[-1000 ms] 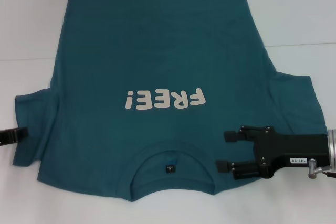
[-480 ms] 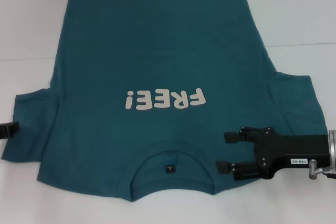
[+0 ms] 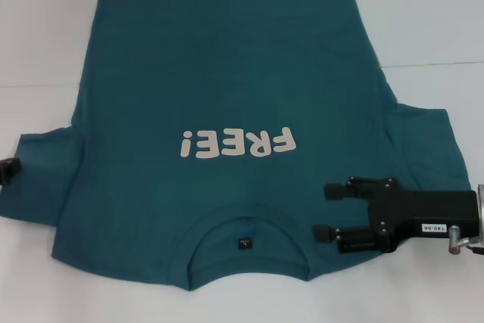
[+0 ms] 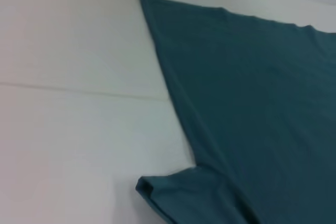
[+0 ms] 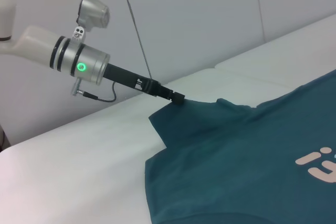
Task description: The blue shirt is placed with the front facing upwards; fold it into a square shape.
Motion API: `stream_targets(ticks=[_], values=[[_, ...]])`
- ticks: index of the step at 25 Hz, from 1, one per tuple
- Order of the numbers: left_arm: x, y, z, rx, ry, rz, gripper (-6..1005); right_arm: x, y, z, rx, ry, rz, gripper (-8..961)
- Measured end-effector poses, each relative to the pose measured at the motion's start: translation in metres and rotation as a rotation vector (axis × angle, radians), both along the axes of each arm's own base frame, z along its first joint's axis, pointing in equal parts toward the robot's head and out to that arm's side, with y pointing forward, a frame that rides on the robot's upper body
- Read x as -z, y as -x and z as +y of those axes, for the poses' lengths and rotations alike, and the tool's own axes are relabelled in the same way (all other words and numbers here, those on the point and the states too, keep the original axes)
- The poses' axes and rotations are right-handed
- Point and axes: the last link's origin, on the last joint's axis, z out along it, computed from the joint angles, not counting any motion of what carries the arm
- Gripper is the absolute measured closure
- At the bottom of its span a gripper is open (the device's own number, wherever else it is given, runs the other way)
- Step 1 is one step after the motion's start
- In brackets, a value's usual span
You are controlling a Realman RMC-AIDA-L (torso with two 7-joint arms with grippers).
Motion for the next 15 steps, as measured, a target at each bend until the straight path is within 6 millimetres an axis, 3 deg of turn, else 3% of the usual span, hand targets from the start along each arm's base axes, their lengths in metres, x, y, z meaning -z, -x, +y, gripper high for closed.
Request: stream_targets(ticks=[15], values=[[-0.025, -0.013, 0.009, 0.061, -0.006, 0.053, 964, -0.003, 0.001, 0.001, 0.003, -0.001, 0.002, 40]])
